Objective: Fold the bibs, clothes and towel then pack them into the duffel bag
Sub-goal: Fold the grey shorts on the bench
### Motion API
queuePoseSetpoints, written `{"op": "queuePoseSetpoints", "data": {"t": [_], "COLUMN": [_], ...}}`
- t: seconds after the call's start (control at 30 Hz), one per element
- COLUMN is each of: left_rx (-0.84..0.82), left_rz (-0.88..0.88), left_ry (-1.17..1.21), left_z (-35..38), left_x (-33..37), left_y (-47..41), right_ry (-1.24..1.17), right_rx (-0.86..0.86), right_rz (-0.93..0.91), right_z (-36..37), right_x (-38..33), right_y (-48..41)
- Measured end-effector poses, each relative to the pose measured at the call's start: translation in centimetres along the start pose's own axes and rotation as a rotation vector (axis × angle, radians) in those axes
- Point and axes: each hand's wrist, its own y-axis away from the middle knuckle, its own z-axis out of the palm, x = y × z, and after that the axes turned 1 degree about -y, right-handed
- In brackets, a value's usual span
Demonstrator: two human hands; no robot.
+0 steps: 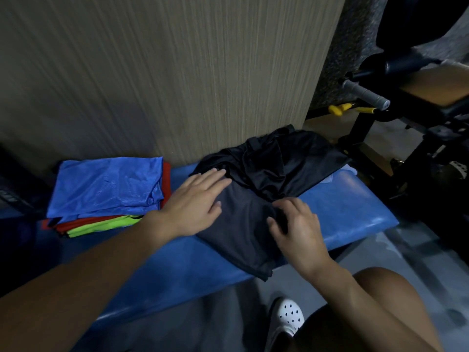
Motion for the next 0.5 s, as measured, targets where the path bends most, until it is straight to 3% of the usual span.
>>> {"op": "queuePoseSetpoints", "data": {"t": [0.2, 0.5], "left_rx": [-0.14, -0.18], "left_rz": [-0.058, -0.11], "left_ry": [-0.037, 0.004], "left_z": [2.6, 4.4], "left_x": [-0.2, -1.2], "left_y": [-3.1, -2.5], "right_ry": [0.0, 0.107], "right_rx": [-0.026, -0.076], "right_rz": [0.393, 0.399], "right_z": [0.5, 0.1], "right_x": [1.7, 2.4], "right_y": [-1.8, -2.4]}}
